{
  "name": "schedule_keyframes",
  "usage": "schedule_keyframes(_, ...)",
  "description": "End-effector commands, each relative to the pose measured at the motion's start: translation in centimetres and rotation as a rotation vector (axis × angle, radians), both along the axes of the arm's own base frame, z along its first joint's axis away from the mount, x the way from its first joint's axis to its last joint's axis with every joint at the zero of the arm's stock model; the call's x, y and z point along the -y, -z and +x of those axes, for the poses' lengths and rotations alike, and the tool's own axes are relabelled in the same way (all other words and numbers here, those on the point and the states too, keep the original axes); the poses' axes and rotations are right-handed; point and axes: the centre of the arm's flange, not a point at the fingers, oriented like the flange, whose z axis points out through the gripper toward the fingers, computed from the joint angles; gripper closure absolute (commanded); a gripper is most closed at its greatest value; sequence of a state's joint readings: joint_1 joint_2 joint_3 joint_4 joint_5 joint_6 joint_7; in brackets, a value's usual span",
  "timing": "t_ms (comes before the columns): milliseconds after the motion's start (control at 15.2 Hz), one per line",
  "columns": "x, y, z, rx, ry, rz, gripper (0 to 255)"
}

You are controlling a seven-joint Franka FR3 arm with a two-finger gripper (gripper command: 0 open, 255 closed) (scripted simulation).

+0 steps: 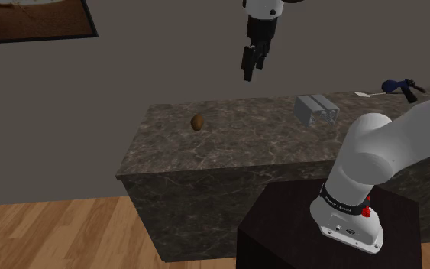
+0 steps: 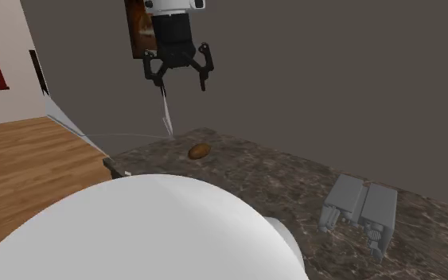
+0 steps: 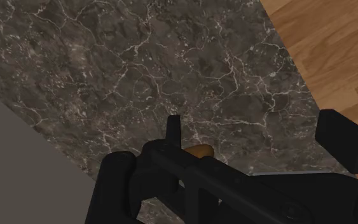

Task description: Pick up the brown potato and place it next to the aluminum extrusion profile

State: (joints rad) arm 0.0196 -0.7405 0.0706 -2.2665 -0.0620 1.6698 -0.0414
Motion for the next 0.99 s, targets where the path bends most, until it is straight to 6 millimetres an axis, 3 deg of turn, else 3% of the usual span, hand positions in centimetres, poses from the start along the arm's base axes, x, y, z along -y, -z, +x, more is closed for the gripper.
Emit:
schedule_keyframes(0,0.0,0.0,0.0,0.0,0.0,0.0,0)
schedule_keyframes(462,-2.4,5.4,7.7,-0.019,0.224,0.016,0)
schedule_keyframes(924,-3.1,11.0,15.7,-0.038,0.448,0.033,0)
